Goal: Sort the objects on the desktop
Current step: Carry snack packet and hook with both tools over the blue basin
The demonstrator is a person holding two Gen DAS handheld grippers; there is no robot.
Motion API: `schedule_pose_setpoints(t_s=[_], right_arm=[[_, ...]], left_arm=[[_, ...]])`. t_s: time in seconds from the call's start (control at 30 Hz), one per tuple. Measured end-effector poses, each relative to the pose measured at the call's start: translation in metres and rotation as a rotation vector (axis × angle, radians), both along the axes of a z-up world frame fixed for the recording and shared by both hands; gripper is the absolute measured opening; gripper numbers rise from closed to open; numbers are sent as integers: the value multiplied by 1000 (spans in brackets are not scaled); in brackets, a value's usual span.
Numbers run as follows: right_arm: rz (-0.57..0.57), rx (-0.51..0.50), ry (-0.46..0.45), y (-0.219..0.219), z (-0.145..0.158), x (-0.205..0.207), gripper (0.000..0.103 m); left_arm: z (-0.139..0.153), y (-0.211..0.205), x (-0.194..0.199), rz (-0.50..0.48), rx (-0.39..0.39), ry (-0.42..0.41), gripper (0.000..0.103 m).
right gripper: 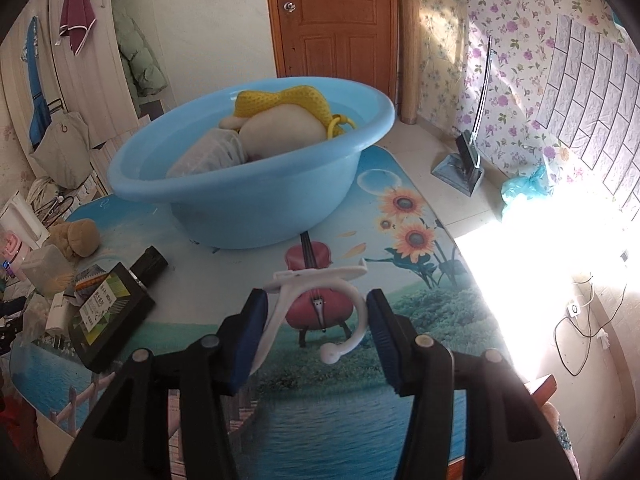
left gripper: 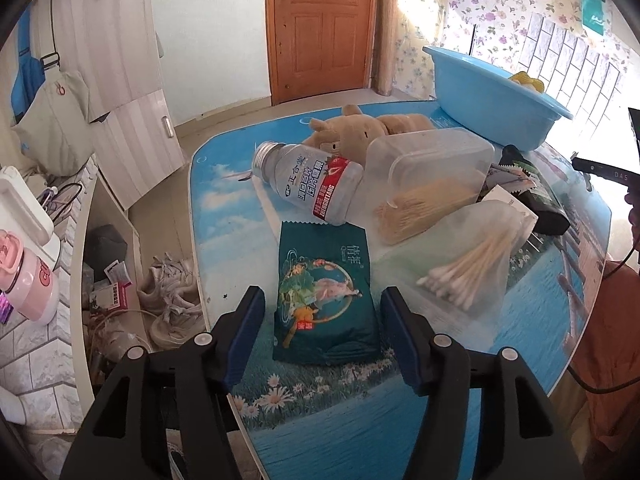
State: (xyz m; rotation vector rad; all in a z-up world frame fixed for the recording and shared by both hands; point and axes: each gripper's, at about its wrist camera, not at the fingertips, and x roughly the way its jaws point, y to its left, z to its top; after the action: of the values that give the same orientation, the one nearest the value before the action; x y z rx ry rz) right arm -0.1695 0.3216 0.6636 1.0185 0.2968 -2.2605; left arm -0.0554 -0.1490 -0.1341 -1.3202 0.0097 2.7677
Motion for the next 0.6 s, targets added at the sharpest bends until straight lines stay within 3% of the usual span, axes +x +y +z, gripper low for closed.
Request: schedule_pose_setpoints(t_s=[0.13,0.2,0.43,0.6], right_arm=[[-4,-5,-15,1,-3,-3,51],[-2,-6,-12,1,-2,-2,51],[-4,-29,9,2,9,-1,51],[-4,-52,25,2,20,3,51]], left_arm=[[-1,0,-6,10,10,10,63],[1,-2,-5,19,18,19,46],[19,-8,6,32,90,67,46],[40,-6,10,42,83,101,46]])
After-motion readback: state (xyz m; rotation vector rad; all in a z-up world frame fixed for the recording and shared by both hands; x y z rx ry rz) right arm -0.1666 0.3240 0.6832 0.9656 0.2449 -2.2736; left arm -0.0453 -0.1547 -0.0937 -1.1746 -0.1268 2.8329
